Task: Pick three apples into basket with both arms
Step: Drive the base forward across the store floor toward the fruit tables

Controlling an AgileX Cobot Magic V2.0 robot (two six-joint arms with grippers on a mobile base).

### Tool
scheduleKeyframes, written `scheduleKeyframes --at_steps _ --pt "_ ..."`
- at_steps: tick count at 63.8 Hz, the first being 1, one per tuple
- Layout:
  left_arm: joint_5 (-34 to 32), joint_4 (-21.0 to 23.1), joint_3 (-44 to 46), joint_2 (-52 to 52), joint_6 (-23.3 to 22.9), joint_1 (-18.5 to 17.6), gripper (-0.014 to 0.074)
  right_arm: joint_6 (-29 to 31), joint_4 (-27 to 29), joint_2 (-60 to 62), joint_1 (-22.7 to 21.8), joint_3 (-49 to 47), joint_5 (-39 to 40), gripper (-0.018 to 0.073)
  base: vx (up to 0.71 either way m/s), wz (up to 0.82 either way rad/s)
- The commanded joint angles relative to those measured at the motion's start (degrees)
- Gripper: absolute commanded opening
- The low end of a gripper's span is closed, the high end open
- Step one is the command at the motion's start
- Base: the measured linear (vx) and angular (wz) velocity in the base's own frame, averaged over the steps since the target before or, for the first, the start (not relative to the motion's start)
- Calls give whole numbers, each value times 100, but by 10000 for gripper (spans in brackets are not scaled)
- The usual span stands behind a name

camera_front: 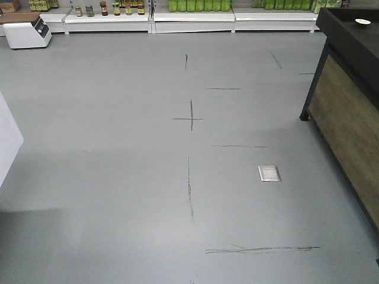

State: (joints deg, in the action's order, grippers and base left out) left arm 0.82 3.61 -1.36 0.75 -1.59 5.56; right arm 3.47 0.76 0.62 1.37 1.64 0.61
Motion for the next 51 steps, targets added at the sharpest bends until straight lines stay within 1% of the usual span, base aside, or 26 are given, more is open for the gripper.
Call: scheduleKeyframes --at_steps 1,51 --pt "-441 40 -136 81 -7 -5 -6 25 -32 57 -25 82 439 -4 0 0" --pt "-441 40 -136 81 -7 -5 -6 25 -32 57 -25 82 439 -4 2 3"
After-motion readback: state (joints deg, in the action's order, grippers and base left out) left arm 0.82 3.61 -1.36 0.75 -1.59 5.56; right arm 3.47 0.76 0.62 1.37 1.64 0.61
